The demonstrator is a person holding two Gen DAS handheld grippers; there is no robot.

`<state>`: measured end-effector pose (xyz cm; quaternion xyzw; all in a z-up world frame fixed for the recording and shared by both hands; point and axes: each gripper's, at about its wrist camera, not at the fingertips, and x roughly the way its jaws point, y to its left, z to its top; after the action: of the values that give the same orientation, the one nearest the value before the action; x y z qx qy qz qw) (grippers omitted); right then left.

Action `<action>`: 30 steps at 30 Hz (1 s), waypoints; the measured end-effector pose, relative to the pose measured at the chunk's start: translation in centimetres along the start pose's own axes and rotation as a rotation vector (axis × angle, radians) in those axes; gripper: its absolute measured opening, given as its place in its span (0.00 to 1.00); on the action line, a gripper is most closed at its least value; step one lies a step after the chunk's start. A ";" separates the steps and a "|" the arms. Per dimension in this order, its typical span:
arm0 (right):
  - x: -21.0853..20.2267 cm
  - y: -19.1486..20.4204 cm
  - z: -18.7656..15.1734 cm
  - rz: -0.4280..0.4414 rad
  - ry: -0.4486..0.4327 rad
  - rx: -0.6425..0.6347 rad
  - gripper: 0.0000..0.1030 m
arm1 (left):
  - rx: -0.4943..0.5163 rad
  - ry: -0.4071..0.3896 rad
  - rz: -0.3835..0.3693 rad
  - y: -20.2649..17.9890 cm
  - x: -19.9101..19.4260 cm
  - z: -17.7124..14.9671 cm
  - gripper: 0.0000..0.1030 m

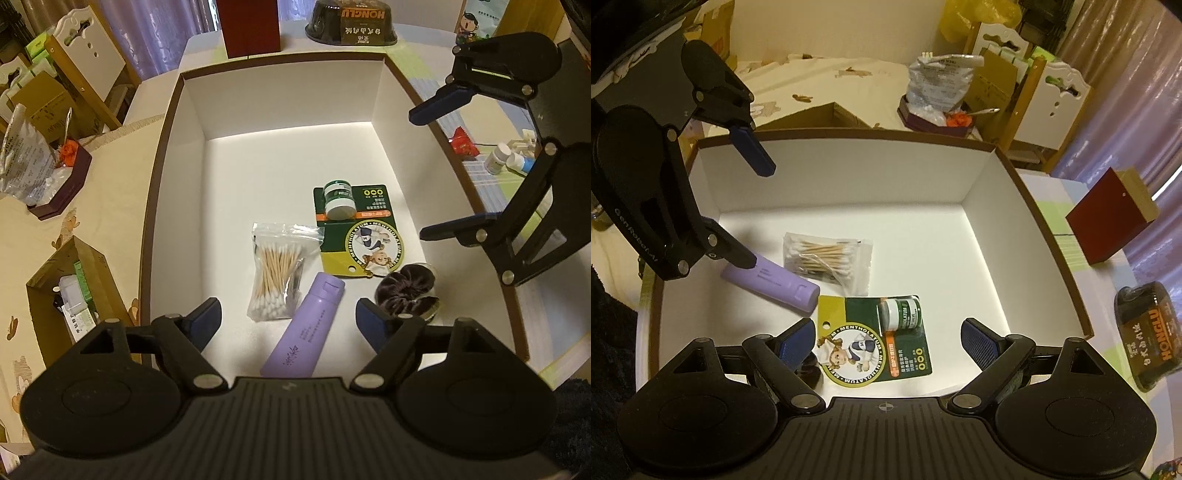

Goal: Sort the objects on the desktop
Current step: 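Open both tools to drop the swab bag and card pack into the shoebox, then withdraw both tools from the shoebox back over the table items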

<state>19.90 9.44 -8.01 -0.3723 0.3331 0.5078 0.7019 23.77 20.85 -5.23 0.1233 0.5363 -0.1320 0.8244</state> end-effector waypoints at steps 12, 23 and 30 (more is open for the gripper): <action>-3.5 1.0 -1.2 -0.022 -0.063 -0.002 0.86 | -0.011 -0.039 0.034 -2.1 -2.6 -1.2 0.77; -6.5 1.3 -3.5 -0.028 -0.125 0.009 0.86 | -0.036 -0.062 0.068 -4.6 -4.6 -2.3 0.77; -8.4 1.4 -5.0 -0.015 -0.159 0.008 0.86 | -0.066 -0.074 0.096 -6.2 -5.9 -3.2 0.78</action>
<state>15.91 1.51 -3.72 -0.3306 0.2756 0.5290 0.7314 16.63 16.66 -1.47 0.1166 0.5030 -0.0792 0.8527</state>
